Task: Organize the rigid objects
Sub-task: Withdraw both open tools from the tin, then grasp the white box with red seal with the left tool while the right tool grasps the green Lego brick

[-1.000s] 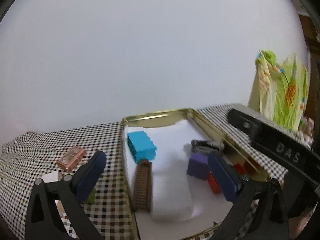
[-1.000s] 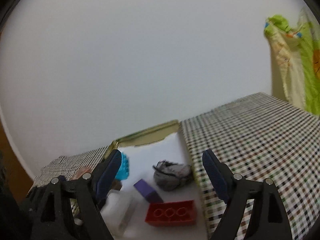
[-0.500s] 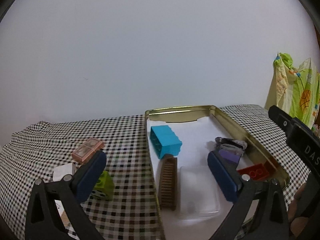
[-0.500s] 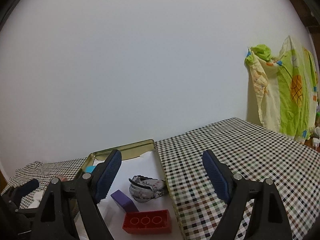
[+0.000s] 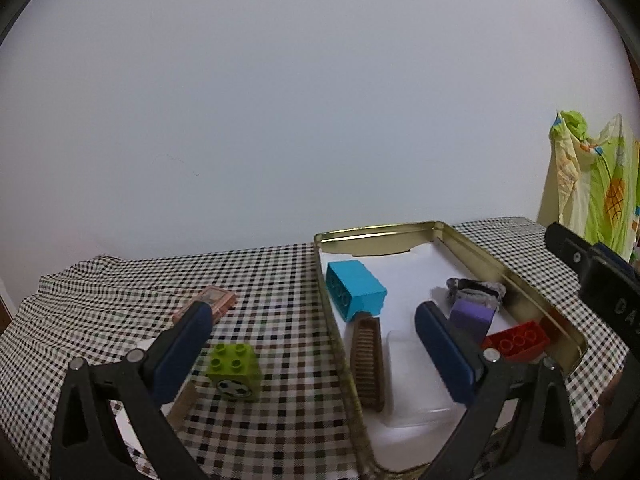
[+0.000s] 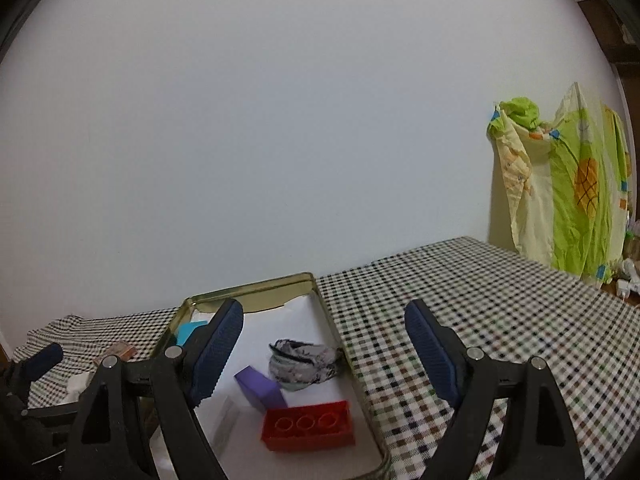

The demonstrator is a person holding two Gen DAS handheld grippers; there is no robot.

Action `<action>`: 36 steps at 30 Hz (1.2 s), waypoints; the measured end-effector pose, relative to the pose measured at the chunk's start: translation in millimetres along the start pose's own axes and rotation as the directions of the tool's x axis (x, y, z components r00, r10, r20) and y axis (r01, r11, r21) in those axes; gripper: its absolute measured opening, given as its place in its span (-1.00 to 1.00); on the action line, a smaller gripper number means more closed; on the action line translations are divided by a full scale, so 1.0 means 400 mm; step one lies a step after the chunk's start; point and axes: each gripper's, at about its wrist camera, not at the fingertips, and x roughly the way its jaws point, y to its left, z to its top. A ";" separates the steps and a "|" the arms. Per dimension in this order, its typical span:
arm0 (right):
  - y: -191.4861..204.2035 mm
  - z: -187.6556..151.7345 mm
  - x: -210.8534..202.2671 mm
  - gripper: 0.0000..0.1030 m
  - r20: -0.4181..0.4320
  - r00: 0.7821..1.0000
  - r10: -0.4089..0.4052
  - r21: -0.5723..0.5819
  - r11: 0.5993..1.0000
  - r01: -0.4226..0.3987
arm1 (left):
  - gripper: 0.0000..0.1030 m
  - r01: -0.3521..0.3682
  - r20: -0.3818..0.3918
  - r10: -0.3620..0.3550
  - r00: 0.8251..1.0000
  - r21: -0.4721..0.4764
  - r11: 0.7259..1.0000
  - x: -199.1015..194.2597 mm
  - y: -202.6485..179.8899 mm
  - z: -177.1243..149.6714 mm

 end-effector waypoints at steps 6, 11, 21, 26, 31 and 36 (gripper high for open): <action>0.013 -0.015 -0.038 0.65 0.009 1.000 0.003 0.021 1.000 -0.004 | 0.99 0.011 -0.021 -0.011 1.000 -0.001 1.000 0.004 0.025 -0.005; 0.044 -0.027 -0.063 0.65 0.028 0.999 0.017 0.011 1.000 -0.017 | 0.99 0.010 -0.054 -0.010 0.999 -0.003 1.000 0.012 0.063 -0.012; 0.166 -0.060 -0.084 0.65 0.001 0.993 0.119 -0.031 0.992 -0.119 | 0.99 0.002 -0.108 -0.005 0.994 -0.025 1.000 0.030 0.155 -0.028; 0.226 -0.076 -0.081 0.65 -0.027 0.987 0.158 -0.046 0.986 -0.160 | 0.99 -0.002 -0.145 -0.002 0.989 -0.025 1.000 0.042 0.238 -0.038; 0.284 -0.096 -0.078 0.65 -0.075 0.976 0.203 -0.066 0.976 -0.208 | 0.99 0.034 -0.206 -0.046 0.978 -0.059 0.998 0.055 0.335 -0.057; 0.335 -0.110 -0.072 0.65 -0.113 0.967 0.228 -0.103 0.966 -0.239 | 0.99 0.055 -0.236 -0.068 0.969 -0.062 0.997 0.067 0.380 -0.068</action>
